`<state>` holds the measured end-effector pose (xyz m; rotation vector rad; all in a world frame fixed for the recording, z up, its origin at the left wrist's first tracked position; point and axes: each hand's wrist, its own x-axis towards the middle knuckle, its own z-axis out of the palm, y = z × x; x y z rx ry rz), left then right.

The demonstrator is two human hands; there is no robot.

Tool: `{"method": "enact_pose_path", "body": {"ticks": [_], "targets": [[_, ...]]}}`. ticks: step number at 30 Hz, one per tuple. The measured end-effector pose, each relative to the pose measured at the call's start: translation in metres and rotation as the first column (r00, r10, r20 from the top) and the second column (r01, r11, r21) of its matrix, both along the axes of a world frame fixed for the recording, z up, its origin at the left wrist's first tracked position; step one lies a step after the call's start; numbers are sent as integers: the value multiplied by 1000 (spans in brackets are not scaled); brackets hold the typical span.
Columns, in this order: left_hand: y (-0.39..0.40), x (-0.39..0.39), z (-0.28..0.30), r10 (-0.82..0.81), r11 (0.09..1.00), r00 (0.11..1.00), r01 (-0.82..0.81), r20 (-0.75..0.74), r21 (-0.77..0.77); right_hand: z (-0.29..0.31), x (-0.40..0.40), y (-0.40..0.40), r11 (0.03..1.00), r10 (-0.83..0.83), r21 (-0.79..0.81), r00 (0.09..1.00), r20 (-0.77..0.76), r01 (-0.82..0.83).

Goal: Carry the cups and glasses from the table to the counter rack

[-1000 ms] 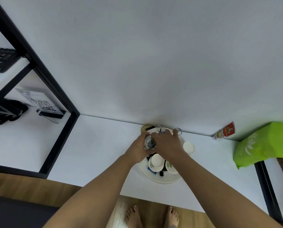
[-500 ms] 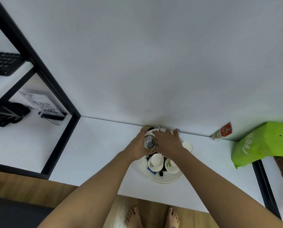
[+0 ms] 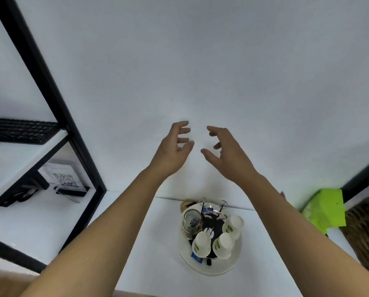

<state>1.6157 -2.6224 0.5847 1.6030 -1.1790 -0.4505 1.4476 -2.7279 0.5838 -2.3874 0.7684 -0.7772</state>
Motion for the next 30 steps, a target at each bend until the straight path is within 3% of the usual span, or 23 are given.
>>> {"method": "enact_pose_path", "body": {"ticks": [6, 13, 18, 23, 30], "targets": [[3, -13, 61, -43, 982, 999, 44, 8, -186, 58, -8, 7, 998, -44, -37, 985, 165, 51], [-18, -59, 30, -159, 969, 987, 164, 39, -187, 34, -77, 12, 984, -176, 63, 968, 178, 167], [-36, -140, 4, -373, 920, 926, 378, 62, -106, 11, -177, 29, 919, -390, 155, 896, 212, 363], [-53, -260, -3, -584, 804, 807, 590, 88, -76, -2, -297, 70, 813, -578, 96, 780, 240, 574], [-30, -491, -22, -881, 467, 462, 883, 96, 35, -34, -498, 170, 545, -833, 146, 513, 209, 825]]}}
